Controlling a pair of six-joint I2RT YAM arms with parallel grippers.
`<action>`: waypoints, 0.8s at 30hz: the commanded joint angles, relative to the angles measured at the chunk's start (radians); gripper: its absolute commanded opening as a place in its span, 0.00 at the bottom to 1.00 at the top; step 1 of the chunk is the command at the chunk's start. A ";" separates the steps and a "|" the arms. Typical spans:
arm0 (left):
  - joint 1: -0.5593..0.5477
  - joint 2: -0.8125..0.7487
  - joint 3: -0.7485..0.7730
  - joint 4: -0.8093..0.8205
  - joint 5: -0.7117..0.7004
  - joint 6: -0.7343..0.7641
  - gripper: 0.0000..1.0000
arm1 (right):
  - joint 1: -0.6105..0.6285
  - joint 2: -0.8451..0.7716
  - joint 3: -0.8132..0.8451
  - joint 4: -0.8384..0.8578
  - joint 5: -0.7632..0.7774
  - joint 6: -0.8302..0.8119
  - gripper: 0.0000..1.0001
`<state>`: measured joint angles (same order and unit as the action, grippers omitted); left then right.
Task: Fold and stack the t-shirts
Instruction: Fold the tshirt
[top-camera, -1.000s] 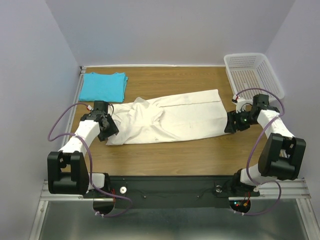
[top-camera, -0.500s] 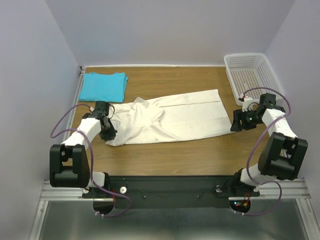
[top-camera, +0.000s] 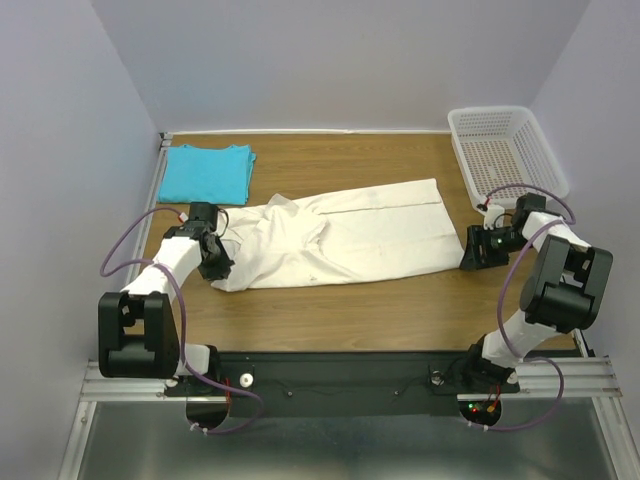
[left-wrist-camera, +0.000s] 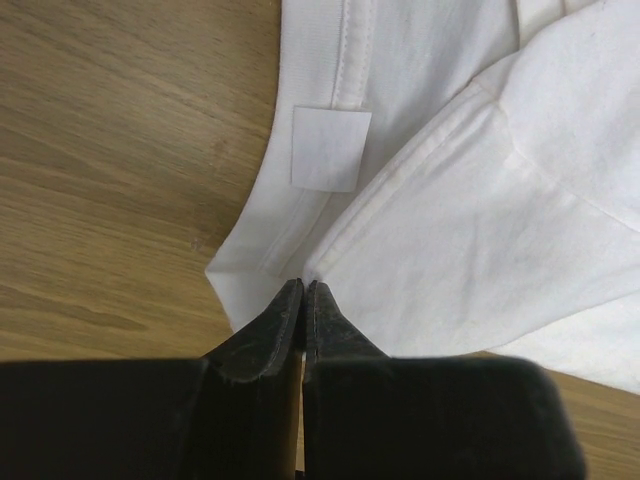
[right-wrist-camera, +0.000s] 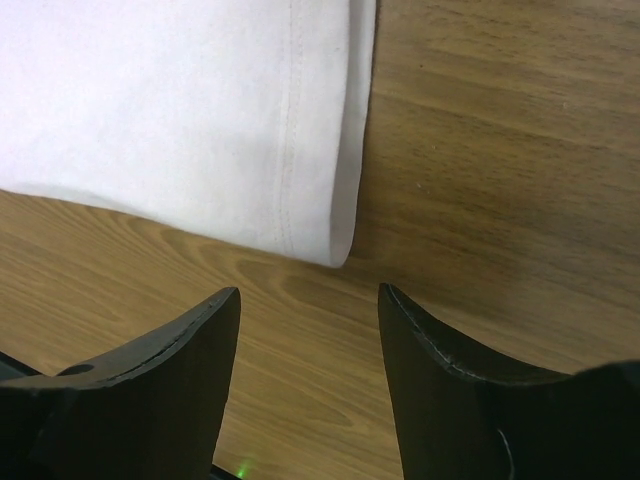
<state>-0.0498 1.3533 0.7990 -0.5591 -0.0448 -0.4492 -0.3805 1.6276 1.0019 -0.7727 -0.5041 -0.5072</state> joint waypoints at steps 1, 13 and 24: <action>0.010 -0.046 0.025 -0.022 0.003 0.017 0.06 | -0.005 0.031 0.050 0.056 -0.036 0.022 0.62; 0.018 -0.062 0.022 -0.028 0.011 0.026 0.03 | -0.006 0.074 0.053 0.112 -0.089 0.029 0.58; 0.024 -0.071 0.009 -0.024 0.017 0.024 0.00 | -0.005 0.077 0.047 0.110 -0.122 0.013 0.25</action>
<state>-0.0368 1.3243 0.7990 -0.5663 -0.0269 -0.4343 -0.3805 1.7042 1.0203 -0.6865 -0.5987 -0.4858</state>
